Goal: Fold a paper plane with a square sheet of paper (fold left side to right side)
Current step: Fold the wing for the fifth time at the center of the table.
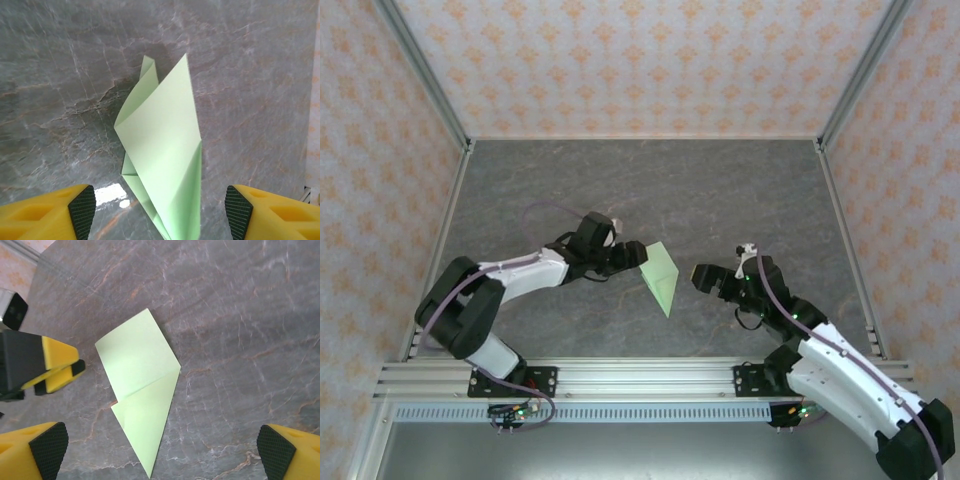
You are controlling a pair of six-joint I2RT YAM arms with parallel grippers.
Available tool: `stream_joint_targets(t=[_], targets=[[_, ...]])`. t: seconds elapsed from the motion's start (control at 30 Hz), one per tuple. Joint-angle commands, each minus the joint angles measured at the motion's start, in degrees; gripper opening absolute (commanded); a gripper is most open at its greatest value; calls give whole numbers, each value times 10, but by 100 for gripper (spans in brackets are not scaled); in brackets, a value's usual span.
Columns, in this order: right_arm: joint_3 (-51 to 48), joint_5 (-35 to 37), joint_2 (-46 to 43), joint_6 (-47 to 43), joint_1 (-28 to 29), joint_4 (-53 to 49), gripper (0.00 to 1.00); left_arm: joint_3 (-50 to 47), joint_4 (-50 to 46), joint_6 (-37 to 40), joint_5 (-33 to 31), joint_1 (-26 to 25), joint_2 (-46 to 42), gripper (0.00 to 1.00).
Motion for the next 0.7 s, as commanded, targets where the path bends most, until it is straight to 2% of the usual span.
stream_joint_targets(t=[0.0, 0.1, 0.17, 0.23, 0.37, 0.5, 0.67], targets=[[-28, -87, -1, 64, -28, 79, 100, 29, 51, -11, 20, -4, 35, 71], [-40, -113, 3, 70, -47, 99, 99, 45, 65, -10, 29, -3, 72, 70], [-42, -135, 12, 65, -54, 109, 95, 55, 85, -14, 43, -3, 96, 67], [-43, -156, 26, 62, -59, 124, 91, 64, 99, -14, 54, -3, 116, 58], [-40, -180, 58, 51, -62, 152, 88, 62, 115, -9, 34, -3, 126, 39], [-15, -238, 143, 5, -67, 188, 86, 54, 124, 17, 30, -4, 115, 19], [44, -267, 255, -74, -74, 219, 88, 23, 137, 68, 52, 1, 67, 9]])
